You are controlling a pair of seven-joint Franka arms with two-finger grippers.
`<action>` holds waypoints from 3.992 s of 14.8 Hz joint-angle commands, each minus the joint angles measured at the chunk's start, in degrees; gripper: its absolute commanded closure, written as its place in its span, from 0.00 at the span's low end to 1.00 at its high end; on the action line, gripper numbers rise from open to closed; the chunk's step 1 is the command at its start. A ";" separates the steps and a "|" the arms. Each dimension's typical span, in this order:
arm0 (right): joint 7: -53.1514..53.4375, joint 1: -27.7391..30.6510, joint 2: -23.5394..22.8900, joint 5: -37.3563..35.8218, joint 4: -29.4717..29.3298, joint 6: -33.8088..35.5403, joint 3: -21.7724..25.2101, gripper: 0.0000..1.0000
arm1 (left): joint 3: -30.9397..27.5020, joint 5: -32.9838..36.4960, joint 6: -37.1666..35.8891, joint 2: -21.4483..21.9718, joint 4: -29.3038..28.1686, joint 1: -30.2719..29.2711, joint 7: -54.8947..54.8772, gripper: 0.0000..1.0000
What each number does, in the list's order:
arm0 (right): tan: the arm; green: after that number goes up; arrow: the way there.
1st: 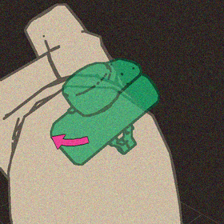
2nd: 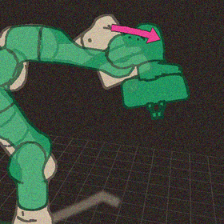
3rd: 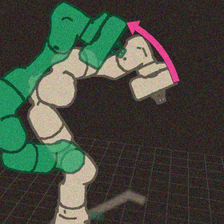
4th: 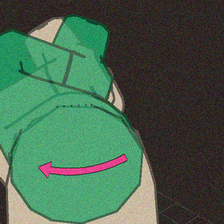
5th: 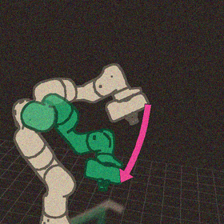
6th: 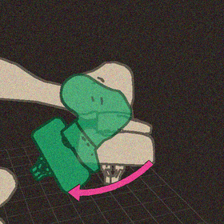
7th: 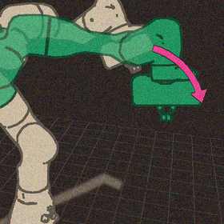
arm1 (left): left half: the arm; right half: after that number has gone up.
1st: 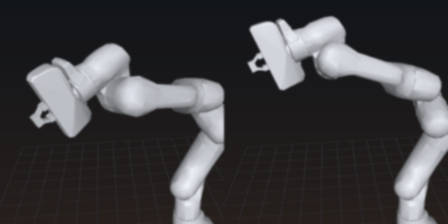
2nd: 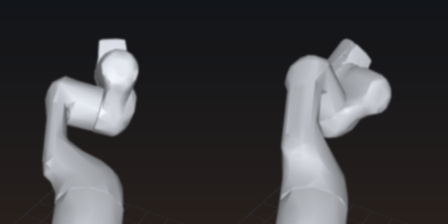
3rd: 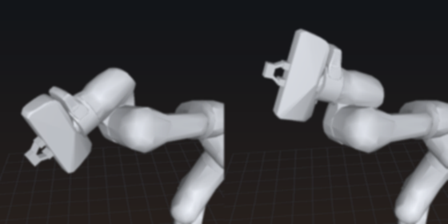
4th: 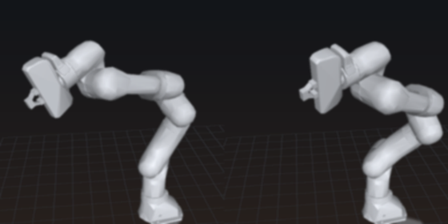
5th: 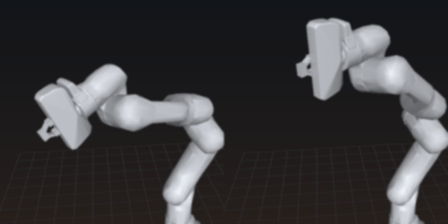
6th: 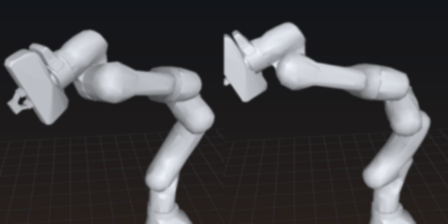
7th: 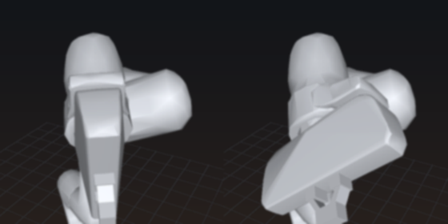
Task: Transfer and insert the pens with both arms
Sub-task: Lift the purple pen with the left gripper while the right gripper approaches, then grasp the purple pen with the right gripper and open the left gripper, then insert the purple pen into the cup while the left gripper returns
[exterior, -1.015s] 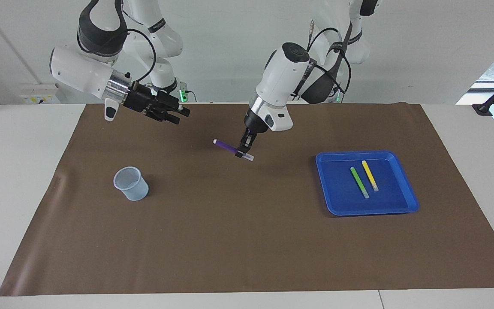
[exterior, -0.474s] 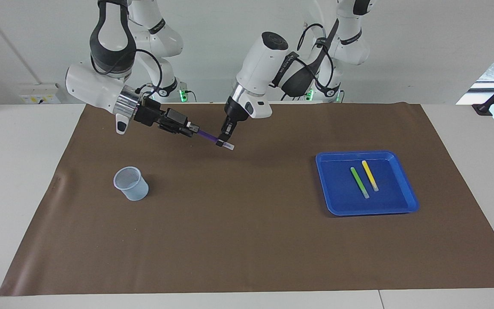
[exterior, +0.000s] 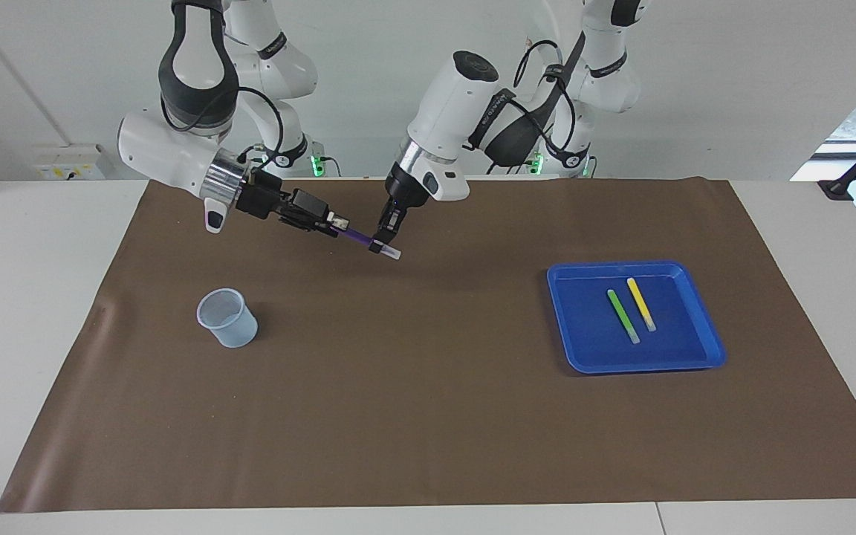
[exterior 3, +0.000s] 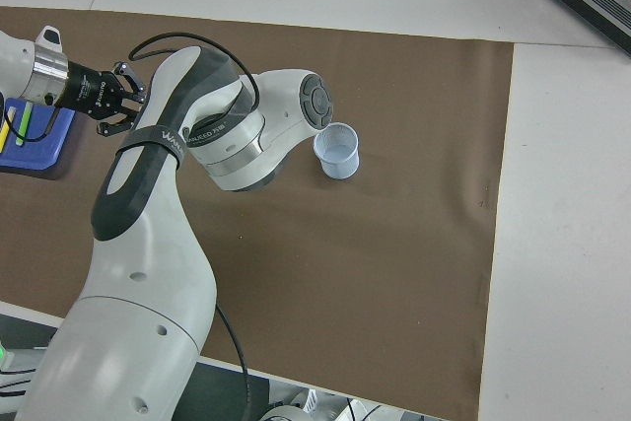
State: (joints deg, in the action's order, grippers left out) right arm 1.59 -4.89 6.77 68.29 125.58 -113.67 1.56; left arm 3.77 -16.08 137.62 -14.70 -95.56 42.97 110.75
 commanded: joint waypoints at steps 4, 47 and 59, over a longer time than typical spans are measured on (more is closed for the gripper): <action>0.44 -0.04 0.26 1.14 0.10 0.55 -0.06 0.38 | -0.87 -1.15 0.81 -0.94 1.25 0.97 0.61 1.00; -33.75 4.00 -8.70 -72.07 -14.06 -1.55 0.11 1.00 | -1.39 13.09 -10.11 7.41 -20.80 -34.96 -103.09 0.00; -34.63 5.85 -9.05 -71.98 -4.91 -12.63 0.11 0.93 | -1.39 15.20 -1.22 0.73 -25.37 -39.46 -106.53 0.06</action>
State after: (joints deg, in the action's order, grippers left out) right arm -32.08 0.40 -3.65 -2.78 118.40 -124.75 2.06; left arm 1.96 -2.19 134.32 -13.94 -119.70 4.06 4.53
